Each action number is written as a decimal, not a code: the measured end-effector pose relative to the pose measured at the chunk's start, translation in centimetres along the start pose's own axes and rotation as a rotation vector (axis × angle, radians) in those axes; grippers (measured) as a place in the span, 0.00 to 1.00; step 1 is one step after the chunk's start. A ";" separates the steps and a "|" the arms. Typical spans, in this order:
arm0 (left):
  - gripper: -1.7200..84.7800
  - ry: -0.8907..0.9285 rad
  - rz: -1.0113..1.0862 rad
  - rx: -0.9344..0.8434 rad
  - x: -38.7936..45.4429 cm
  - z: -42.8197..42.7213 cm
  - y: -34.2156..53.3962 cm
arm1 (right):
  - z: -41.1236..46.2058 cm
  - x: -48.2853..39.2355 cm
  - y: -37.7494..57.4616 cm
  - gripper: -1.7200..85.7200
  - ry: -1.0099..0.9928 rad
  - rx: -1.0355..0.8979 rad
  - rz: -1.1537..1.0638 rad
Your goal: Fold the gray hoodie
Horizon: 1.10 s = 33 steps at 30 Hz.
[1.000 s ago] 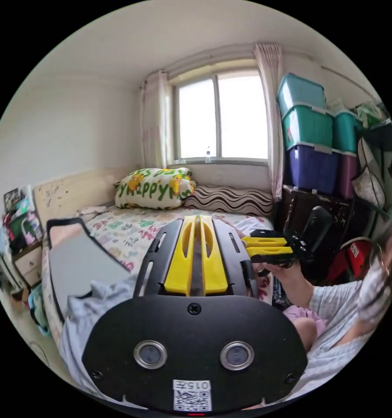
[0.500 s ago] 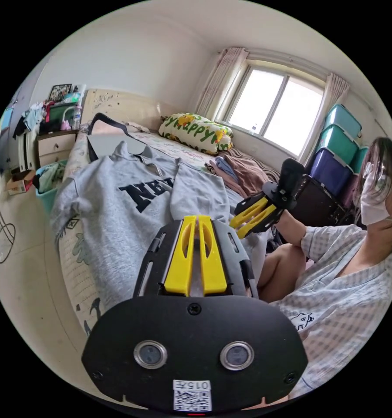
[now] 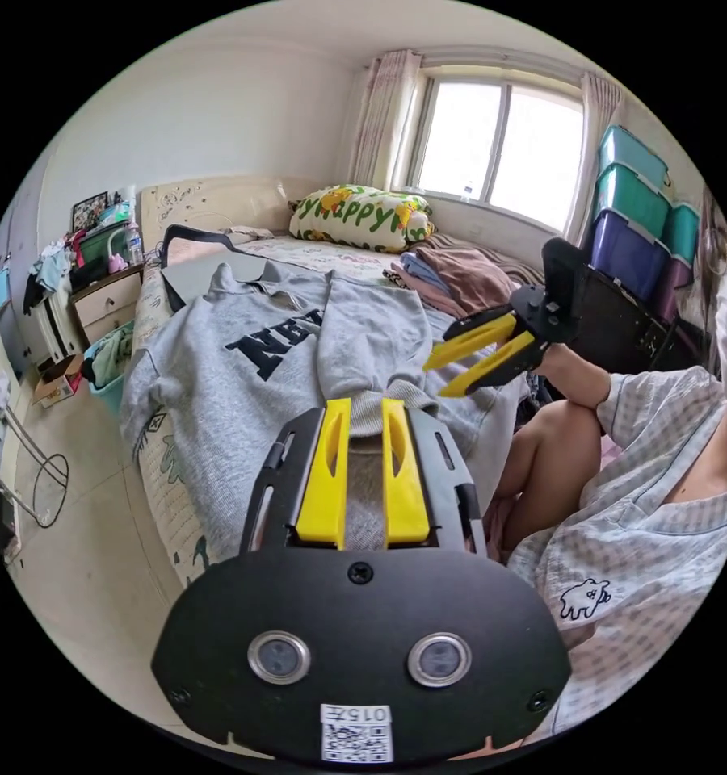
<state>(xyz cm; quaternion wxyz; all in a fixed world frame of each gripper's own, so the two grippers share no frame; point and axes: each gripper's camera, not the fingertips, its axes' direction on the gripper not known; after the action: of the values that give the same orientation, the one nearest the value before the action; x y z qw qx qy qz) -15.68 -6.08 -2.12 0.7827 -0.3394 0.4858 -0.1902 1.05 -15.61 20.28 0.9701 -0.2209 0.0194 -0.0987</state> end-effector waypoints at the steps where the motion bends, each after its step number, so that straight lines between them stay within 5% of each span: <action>1: 0.09 -0.008 0.002 -0.011 0.2 0.2 -0.3 | 0.3 -0.1 -0.3 0.10 0.007 -0.003 -0.004; 10: 0.08 -0.017 -0.001 -0.228 0.8 2.1 -5.4 | -2.0 4.9 3.1 0.07 -0.239 -0.026 0.107; 14: 0.08 -0.087 0.028 -0.137 0.0 -0.4 -11.6 | -7.3 12.5 9.9 0.06 0.026 0.115 0.336; 17: 0.09 -0.043 0.017 -0.084 -1.5 0.9 -19.0 | -8.1 18.3 12.4 0.07 0.205 0.016 0.441; 23: 0.10 0.221 -0.162 -0.092 -5.5 14.6 -34.6 | -4.0 26.1 12.3 0.11 0.246 -0.199 0.478; 29: 0.11 0.112 -0.255 -0.203 -6.0 29.0 -44.5 | 1.0 29.2 11.1 0.13 0.183 -0.413 0.386; 33: 0.11 0.003 -0.169 -0.362 -4.8 36.4 -48.4 | 0.5 29.8 12.8 0.14 0.172 -0.273 0.430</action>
<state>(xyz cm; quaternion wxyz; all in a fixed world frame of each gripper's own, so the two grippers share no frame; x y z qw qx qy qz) 16.05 -24.22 46.43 0.6897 -0.5137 0.4828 -0.1653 32.64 -10.01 15.38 0.9249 -0.3312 0.1613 0.0946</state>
